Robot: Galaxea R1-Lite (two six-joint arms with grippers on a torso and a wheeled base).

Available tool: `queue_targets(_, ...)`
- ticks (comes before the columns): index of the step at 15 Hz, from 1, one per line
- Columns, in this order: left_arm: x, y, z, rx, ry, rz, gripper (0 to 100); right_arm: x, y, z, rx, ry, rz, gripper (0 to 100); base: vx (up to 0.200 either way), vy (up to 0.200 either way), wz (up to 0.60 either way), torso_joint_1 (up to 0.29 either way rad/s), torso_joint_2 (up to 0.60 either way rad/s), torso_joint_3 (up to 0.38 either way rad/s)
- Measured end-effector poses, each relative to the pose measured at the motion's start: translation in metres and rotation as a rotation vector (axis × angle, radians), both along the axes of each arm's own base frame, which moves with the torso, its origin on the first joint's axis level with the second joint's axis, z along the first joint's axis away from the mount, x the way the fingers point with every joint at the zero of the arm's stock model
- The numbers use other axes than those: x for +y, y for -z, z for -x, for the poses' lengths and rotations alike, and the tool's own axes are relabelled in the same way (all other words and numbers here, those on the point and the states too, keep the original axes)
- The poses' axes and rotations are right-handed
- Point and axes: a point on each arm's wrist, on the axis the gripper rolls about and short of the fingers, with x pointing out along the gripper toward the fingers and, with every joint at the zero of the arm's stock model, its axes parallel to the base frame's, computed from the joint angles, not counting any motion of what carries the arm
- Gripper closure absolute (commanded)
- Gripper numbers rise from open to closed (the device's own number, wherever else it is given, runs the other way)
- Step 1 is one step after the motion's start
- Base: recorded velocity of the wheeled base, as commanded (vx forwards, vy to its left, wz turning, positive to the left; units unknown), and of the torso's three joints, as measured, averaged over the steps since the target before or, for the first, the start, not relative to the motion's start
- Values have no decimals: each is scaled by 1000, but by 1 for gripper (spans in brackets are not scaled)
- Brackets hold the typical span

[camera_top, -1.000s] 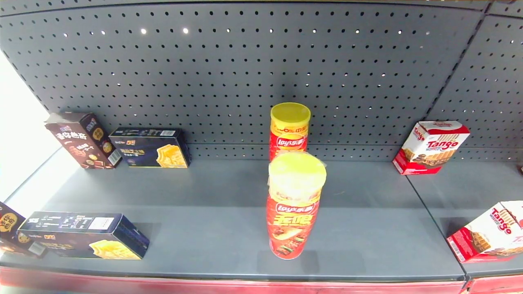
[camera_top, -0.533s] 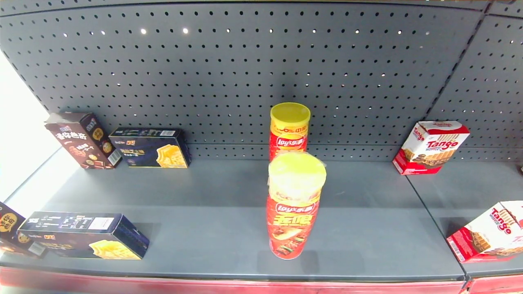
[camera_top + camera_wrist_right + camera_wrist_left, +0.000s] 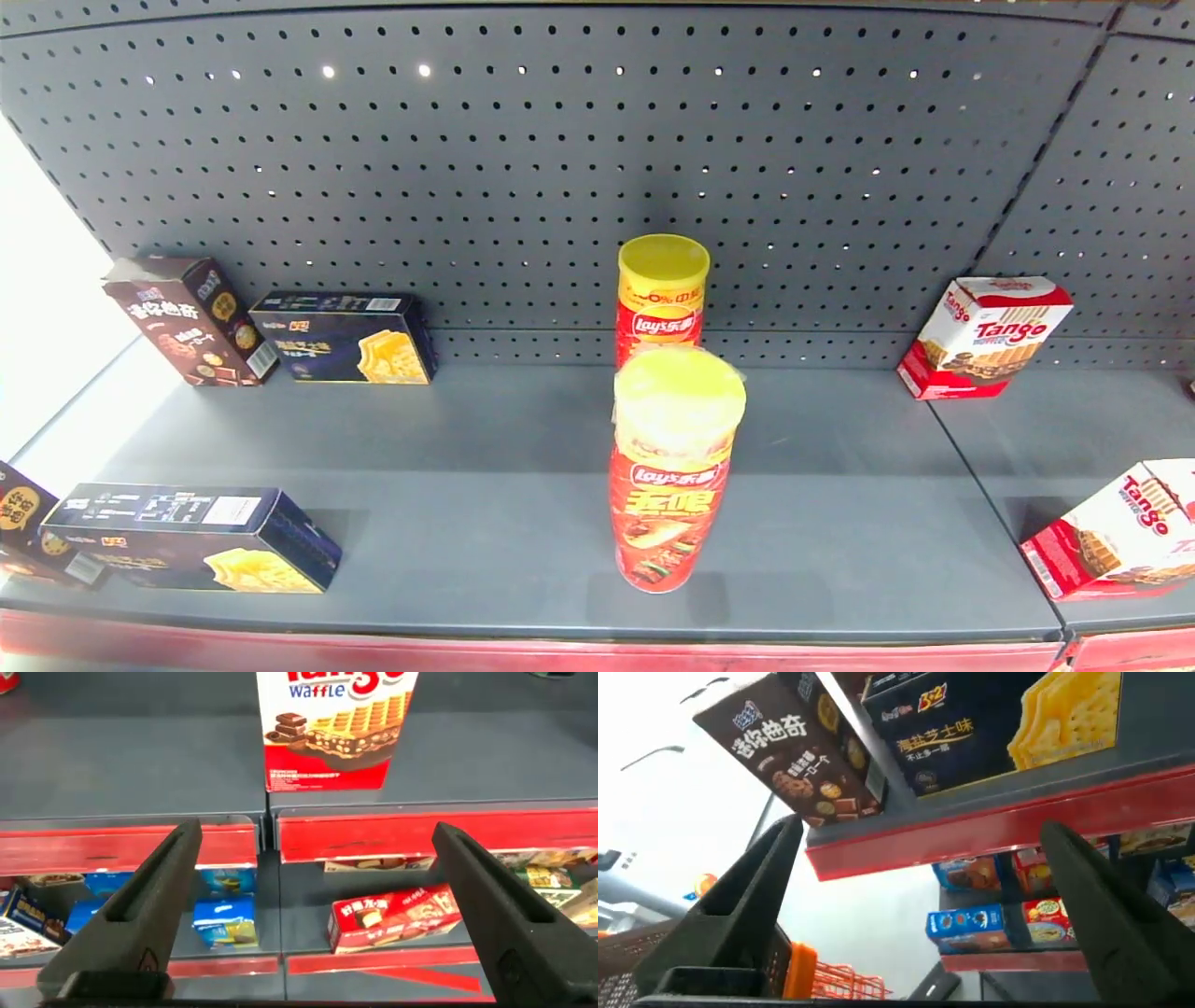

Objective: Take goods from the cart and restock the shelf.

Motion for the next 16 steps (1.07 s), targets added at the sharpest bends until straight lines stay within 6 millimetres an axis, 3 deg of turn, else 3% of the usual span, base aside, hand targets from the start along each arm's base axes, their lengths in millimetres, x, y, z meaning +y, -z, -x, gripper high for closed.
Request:
queue_targets(4, -4, -1, -2, 40, -194, 36, 0, 0, 1, 1, -12, -3, 1, 0, 0, 0, 0, 0, 0, 0)
queue_targets(8, -6, 2, 3, -73, -314, 273, 0, 0, 1, 1, -15, -3, 1, 0, 0, 0, 0, 0, 0, 0)
queue_targets(11, -5, 3, 5, -104, -386, 269, 0, 0, 1, 1, -15, -4, 1, 0, 0, 0, 0, 0, 0, 0)
queue_targets(12, -7, 3, 4, -95, -306, 268, 0, 0, 1, 1, -15, -3, 1, 0, 0, 0, 0, 0, 0, 0)
queue_targets(14, -14, 4, 2, -51, 30, 290, 0, 0, 1, 1, -15, -3, 1, 0, 0, 0, 0, 0, 0, 0)
queue_targets(16, -18, 9, 1, 4, 216, 355, 0, 0, 1, 1, -15, -3, 1, 0, 0, 0, 0, 0, 0, 0)
